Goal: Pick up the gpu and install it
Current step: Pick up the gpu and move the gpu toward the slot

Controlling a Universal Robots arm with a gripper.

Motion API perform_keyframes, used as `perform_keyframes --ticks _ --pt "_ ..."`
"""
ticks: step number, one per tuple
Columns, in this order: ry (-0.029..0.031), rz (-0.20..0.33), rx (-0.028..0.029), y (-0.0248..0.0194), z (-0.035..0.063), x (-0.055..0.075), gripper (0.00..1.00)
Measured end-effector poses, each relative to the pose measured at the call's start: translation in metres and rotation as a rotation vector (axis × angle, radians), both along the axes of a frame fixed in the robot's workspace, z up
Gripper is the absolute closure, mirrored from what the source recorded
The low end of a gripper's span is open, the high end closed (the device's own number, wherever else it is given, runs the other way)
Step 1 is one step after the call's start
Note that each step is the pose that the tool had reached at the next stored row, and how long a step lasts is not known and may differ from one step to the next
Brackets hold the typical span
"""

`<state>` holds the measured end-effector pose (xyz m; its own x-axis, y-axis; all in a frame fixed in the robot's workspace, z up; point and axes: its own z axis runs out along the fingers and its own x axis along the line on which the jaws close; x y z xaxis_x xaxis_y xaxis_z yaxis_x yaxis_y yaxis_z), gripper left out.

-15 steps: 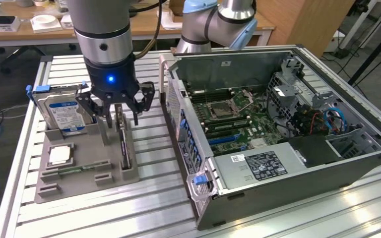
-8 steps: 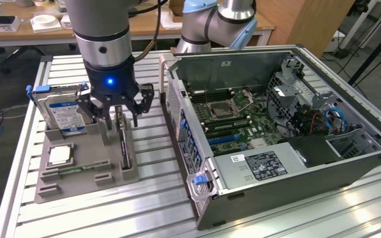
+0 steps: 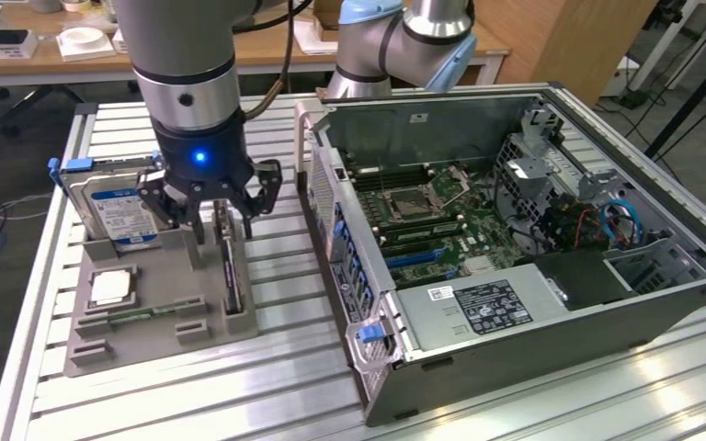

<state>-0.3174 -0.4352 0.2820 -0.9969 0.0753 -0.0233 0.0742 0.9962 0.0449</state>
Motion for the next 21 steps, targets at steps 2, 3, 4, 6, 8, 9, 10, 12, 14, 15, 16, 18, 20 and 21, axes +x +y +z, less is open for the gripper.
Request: perform_keyframes --ticks 2,3,4,6,8,9,10,12,14,15,16,18,20,21 --pt "0.0 0.0 0.0 -0.0002 -0.0008 -0.0009 0.41" --pt "0.0 0.0 -0.0001 -0.0003 -0.0012 -0.0013 0.41" --pt "0.0 0.0 -0.0001 -0.0003 -0.0015 -0.0017 0.41" --pt "0.0 0.0 -0.0001 -0.0004 -0.0019 -0.0022 0.41" --pt "0.0001 0.0 -0.0001 -0.0004 -0.0019 -0.0022 0.41" --pt "0.0001 0.0 -0.0001 -0.0003 -0.0019 -0.0023 0.41" --pt "0.0 0.0 -0.0001 -0.0004 -0.0019 -0.0023 0.41" --pt "0.0 0.0 -0.0001 -0.0004 -0.0019 -0.0023 0.41" --pt "0.0 0.0 0.0 -0.0004 -0.0024 -0.0023 0.41" --pt "-0.0001 0.0 0.0 -0.0004 -0.0031 -0.0023 0.41" --pt "0.0 0.0 -0.0001 -0.0004 -0.0038 -0.0023 0.41" --pt "0.0 0.0 0.0 -0.0004 -0.0056 -0.0023 0.41" --pt "0.0001 0.0 -0.0001 -0.0004 -0.0075 -0.0024 0.41" --pt "0.0 0.0 -0.0001 -0.0004 -0.0085 -0.0024 0.41"
